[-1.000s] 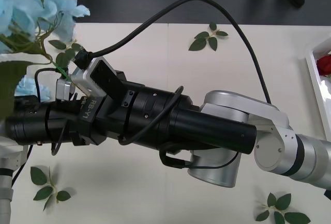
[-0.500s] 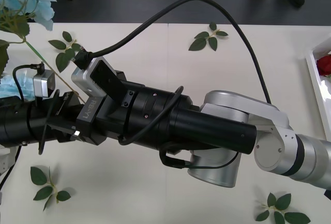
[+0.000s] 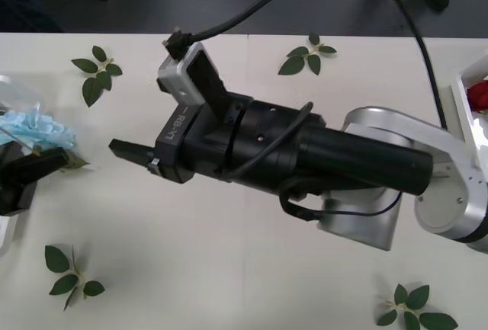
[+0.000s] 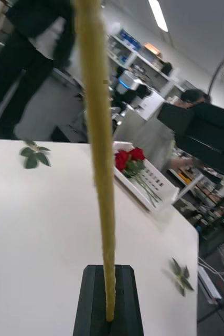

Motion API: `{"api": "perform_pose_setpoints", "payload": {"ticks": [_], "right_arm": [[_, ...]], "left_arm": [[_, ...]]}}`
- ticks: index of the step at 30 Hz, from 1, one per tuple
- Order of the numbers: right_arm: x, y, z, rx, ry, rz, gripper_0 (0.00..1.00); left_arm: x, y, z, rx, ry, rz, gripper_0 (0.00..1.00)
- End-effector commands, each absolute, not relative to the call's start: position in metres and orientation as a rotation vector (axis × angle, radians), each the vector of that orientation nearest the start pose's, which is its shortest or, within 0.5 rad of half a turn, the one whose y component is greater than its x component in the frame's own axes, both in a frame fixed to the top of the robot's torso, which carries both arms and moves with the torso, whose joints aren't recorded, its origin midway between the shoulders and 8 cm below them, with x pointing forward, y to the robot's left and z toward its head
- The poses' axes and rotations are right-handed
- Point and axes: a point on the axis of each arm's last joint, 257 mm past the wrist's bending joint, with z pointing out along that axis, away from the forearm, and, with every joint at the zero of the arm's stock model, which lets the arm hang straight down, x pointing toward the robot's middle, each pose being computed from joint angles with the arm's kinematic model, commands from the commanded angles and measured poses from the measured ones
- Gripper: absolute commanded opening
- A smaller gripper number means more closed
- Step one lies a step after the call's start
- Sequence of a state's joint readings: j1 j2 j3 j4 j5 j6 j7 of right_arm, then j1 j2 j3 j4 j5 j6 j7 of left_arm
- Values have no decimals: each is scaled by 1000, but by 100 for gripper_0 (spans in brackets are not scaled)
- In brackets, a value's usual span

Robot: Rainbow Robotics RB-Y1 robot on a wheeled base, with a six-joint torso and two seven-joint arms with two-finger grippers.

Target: Put the red flowers into the right box and the blue flowers into the left box

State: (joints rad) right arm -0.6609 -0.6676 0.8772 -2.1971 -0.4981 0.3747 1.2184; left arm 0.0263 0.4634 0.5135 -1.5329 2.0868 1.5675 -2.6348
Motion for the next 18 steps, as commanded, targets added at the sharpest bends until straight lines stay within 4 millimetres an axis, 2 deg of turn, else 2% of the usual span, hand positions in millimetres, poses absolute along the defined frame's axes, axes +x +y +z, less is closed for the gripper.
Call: {"api": "perform_pose_setpoints", "payload": {"ticks": [1,10,14,18], "right_arm": [[344,105,-6,-977,1362,855,100],[344,47,10,-887,1564,855,100],[344,13,2,-859,1724,834,100],[347,-18,-17,-845,1877,788,100]], "left_arm": [[352,307,-121,555,1509,-995,0],[340,394,-119,297,1561,-803,0],[334,437,-122,162,1611,-655,0],[329,462,-127,58,1649,-595,0]]}}
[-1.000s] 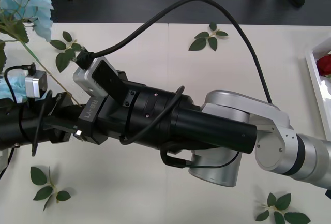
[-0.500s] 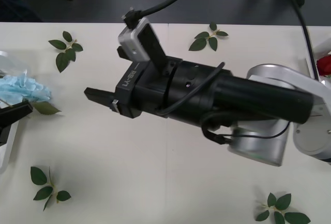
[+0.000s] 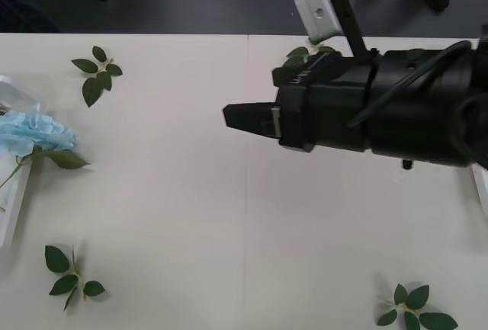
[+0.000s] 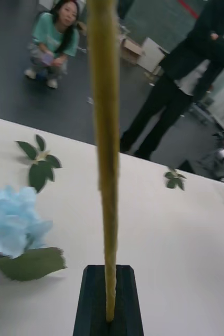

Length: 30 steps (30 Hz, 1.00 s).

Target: Put the red flowers into the right box and the blue flowers into the left box

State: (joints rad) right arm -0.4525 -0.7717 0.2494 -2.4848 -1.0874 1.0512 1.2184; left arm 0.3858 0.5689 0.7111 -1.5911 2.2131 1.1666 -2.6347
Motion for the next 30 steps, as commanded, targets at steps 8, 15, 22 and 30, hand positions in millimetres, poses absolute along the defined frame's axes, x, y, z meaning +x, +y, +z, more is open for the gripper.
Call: {"api": "perform_pose_setpoints", "payload": {"ticks": [8,15,22,30], "right_arm": [[353,-72,-56,-843,2077,680,100],[362,-103,-77,-1003,2019,520,100],[377,-123,-98,-1245,1896,365,100],[389,-146,-118,-1449,1769,287,100]], "left_arm": [[316,517,-157,-105,1814,-435,0],[303,558,-197,-279,1969,-313,0],[299,579,-222,-373,2066,-225,1],[317,588,-244,-439,2148,-139,1]]}}
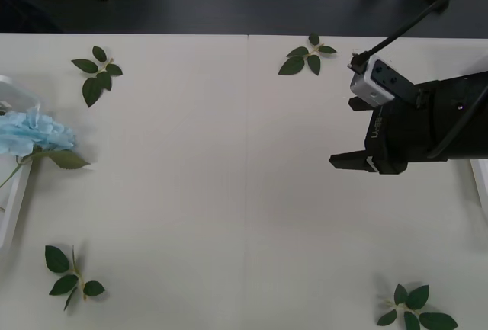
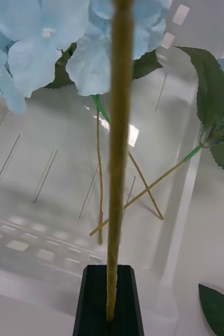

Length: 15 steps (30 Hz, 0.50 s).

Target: Put the red flowers into the right box and the blue flowers into the left box

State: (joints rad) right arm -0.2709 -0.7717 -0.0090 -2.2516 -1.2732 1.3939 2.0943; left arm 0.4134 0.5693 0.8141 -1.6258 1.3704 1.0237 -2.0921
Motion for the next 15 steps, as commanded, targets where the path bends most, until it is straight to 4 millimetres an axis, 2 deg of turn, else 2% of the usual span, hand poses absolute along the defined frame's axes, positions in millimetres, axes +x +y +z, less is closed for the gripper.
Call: {"api": "perform_pose_setpoints", "payload": {"ticks": [1,9,15], "right_arm": [[388,-148,-121,-1473,1750,288,100],[378,-164,-132,-1586,1699,253,100],[373,-167,-136,-1589,1710,269,100]], "left_arm": [[321,587,-246,-448,2157,-137,1],[345,582,-250,-520,2234,-127,1],[360,582,-258,-601,2282,-78,1]]}}
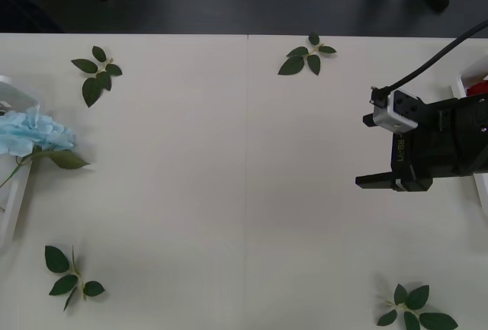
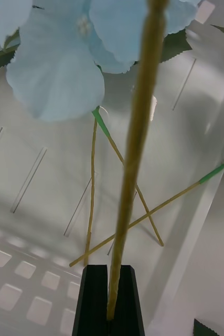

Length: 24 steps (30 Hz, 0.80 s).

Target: Put the red flowers into the right box and the blue flowers into the left box

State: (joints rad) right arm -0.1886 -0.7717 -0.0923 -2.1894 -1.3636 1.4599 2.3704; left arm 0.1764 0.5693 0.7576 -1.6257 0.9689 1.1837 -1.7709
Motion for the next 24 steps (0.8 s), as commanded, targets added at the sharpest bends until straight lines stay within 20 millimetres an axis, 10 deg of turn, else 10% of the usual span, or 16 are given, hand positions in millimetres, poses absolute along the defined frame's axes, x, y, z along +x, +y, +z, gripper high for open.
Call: {"api": "perform_pose_setpoints", "payload": {"ticks": [1,18,22,24], "right_arm": [[373,-168,-136,-1588,1710,268,100],[371,-168,-138,-1592,1713,271,100],[371,-168,-138,-1592,1713,271,100],[371,-168,-138,-1592,1713,271,100]], "left_arm": [[362,582,-259,-611,2287,-67,1],[383,578,-271,-673,2319,14,13],[383,573,-272,-676,2318,-20,94],[382,570,-272,-681,2313,-45,100]]}}
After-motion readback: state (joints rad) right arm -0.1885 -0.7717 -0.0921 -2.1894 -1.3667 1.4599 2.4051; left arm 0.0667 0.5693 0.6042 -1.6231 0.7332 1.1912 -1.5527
